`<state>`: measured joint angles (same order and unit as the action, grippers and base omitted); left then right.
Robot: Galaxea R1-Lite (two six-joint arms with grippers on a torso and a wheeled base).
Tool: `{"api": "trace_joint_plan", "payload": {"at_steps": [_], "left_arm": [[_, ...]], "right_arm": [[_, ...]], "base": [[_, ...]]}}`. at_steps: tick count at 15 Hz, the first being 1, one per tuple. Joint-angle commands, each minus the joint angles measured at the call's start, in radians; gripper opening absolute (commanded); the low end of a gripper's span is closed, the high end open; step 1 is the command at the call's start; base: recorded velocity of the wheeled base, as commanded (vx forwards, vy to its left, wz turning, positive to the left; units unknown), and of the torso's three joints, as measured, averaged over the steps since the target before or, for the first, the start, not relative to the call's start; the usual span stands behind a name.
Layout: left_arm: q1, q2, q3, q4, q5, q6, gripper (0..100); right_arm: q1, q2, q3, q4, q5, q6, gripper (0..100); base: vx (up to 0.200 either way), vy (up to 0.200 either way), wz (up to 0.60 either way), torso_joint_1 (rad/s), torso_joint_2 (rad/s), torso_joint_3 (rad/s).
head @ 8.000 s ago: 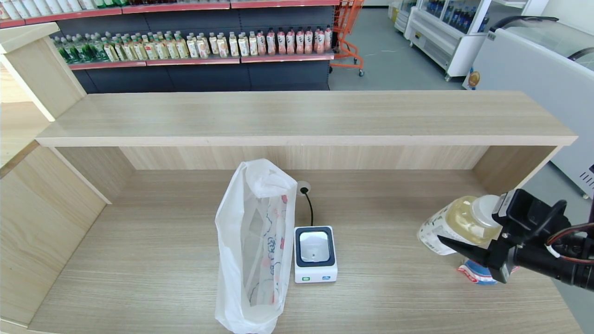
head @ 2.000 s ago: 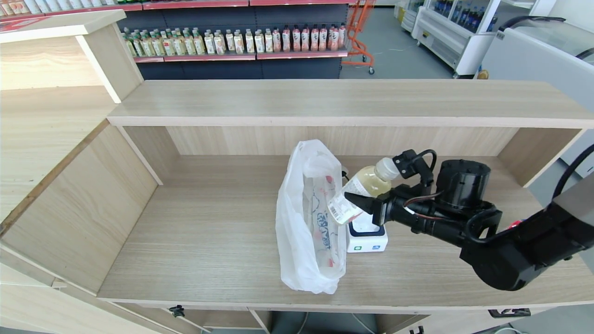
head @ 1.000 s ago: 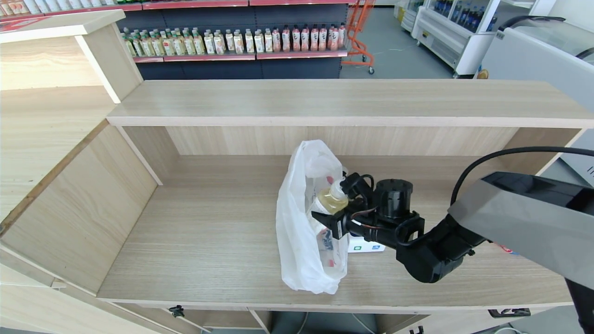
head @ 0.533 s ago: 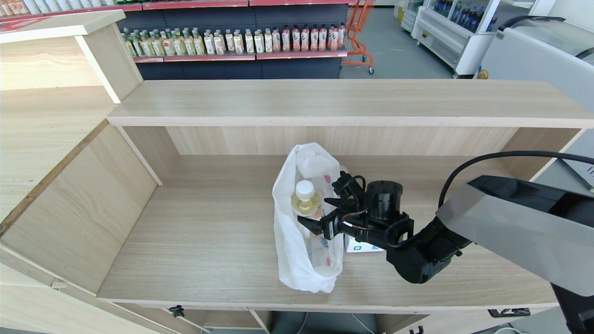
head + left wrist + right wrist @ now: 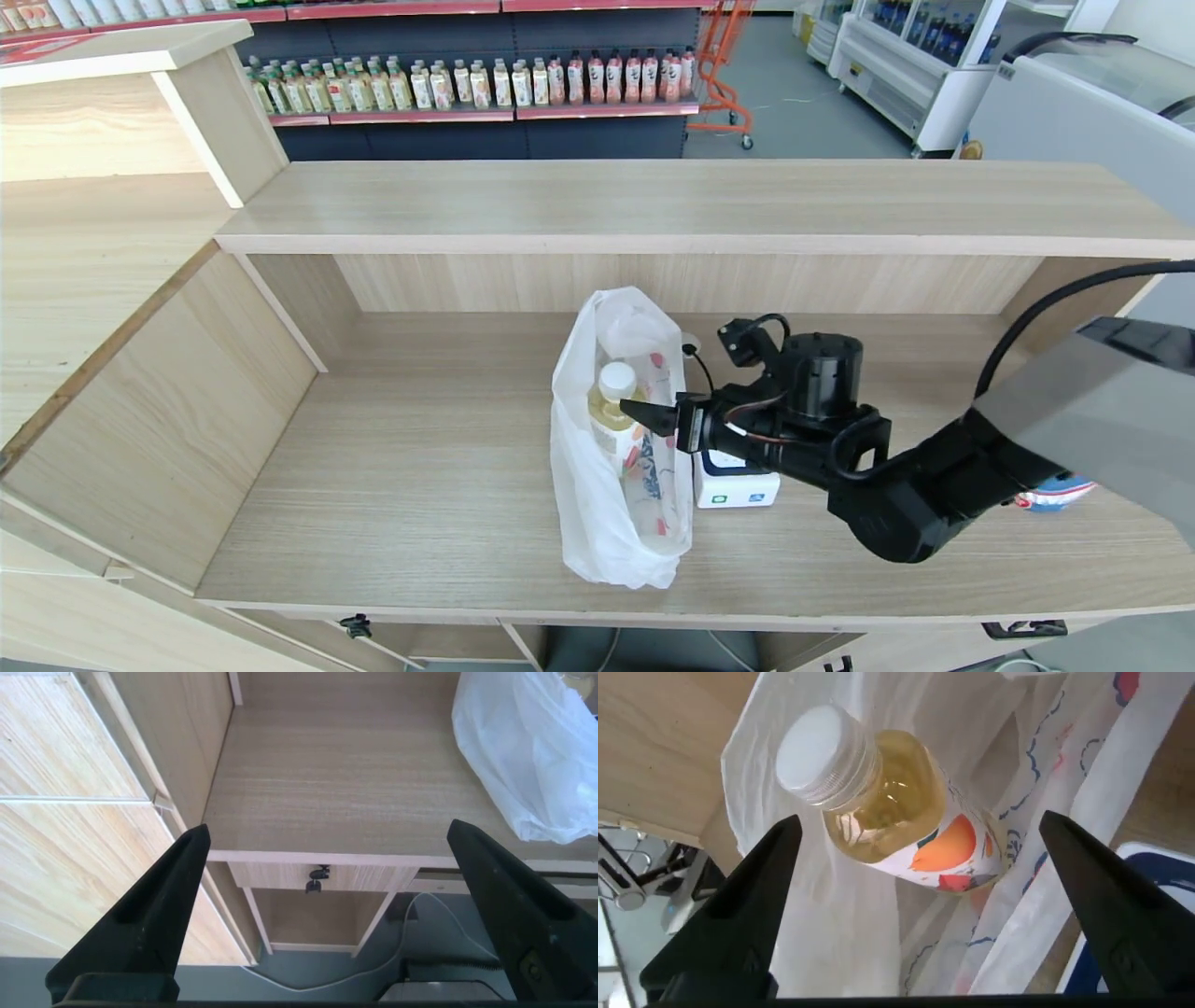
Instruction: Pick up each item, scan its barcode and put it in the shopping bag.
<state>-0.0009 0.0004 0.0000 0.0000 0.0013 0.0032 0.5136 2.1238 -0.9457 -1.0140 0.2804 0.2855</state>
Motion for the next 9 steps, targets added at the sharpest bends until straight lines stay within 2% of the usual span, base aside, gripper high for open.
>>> {"api": "trace_joint_plan", "payload": {"at_steps": [1,5,6,8,9], "left_arm": [[0.001,0.0,0.0,0.0,0.0,0.001,100],[0.001,0.0,0.0,0.0,0.0,0.0,100],[-0.001,0.0,0.0,0.0,0.0,0.0,100],[0.001,0.0,0.0,0.0,0.0,0.0,100],[-0.001,0.0,0.0,0.0,0.0,0.0,100]], "right_arm": [[-0.05,-0.168,0.104,0.071,0.0,0.049,100],[-0.191,-0.512,0.217,0.333,-0.037,0.123,100],[-0.228,-0.561,0.229,0.387,-0.075,0.11,100],[-0.351,-0.711,0.237,0.658,-0.147,-0.002,100],[-0.369,-0.76,0.236,0.727,-0.165,-0.003,100]], "base": [[0.0,0.0,0.0,0.0,0.0,0.0],[0.0,0.0,0.0,0.0,0.0,0.0],[0.0,0.0,0.0,0.0,0.0,0.0],[0.0,0.0,0.0,0.0,0.0,0.0],[0.0,0.0,0.0,0.0,0.0,0.0]]}}
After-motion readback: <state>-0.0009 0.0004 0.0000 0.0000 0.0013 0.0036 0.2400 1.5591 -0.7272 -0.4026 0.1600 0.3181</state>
